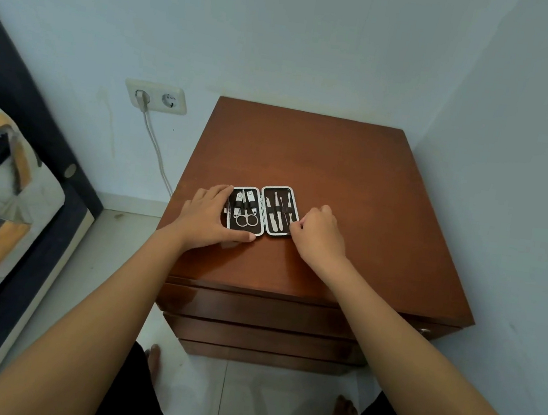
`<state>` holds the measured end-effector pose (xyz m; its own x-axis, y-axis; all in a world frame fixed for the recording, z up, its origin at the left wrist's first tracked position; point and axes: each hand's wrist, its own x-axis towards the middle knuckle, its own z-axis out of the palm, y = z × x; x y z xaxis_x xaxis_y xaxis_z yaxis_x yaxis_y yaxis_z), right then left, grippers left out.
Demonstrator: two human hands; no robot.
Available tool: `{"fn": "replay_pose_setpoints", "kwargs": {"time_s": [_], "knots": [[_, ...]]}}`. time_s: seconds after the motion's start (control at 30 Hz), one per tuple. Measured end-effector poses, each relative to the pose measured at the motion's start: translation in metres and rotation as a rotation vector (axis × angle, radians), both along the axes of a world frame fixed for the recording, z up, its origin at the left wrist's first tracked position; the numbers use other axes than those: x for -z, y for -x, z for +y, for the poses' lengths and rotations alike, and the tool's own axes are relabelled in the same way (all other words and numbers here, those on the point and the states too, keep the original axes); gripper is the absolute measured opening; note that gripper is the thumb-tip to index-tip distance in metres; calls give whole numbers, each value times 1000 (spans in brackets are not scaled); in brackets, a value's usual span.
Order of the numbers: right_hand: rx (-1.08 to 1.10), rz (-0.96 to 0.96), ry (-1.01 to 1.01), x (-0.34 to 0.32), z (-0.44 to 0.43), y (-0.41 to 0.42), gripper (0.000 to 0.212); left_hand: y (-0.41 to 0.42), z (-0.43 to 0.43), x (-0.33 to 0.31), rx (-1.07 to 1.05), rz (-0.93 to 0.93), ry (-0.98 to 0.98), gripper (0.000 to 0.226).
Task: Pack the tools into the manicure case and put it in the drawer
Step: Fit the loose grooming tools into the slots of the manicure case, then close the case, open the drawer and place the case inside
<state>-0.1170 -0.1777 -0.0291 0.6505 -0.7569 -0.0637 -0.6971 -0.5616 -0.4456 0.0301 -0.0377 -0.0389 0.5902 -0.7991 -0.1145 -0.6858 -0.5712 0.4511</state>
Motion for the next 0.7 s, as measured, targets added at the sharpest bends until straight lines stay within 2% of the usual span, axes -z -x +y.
{"fn": "replay_pose_setpoints", "kwargs": {"time_s": [0.2, 0.33, 0.43, 0.6, 0.7], "knots": [[108, -77, 6, -7, -26, -2, 19, 20, 3, 5, 73, 21, 99, 104], [28, -286, 50, -18, -42, 7, 11, 35, -2, 9, 90, 37, 231, 53], [-142, -416, 88, -25, -43, 20, 5, 41, -8, 12, 24, 88, 327, 29], [-351, -488, 141, -17, -36, 43, 3, 51, -12, 18, -113, 76, 416, 20], [-450, -432, 186, -9, -30, 52, 3, 58, -12, 17, -151, 65, 427, 19]]}}
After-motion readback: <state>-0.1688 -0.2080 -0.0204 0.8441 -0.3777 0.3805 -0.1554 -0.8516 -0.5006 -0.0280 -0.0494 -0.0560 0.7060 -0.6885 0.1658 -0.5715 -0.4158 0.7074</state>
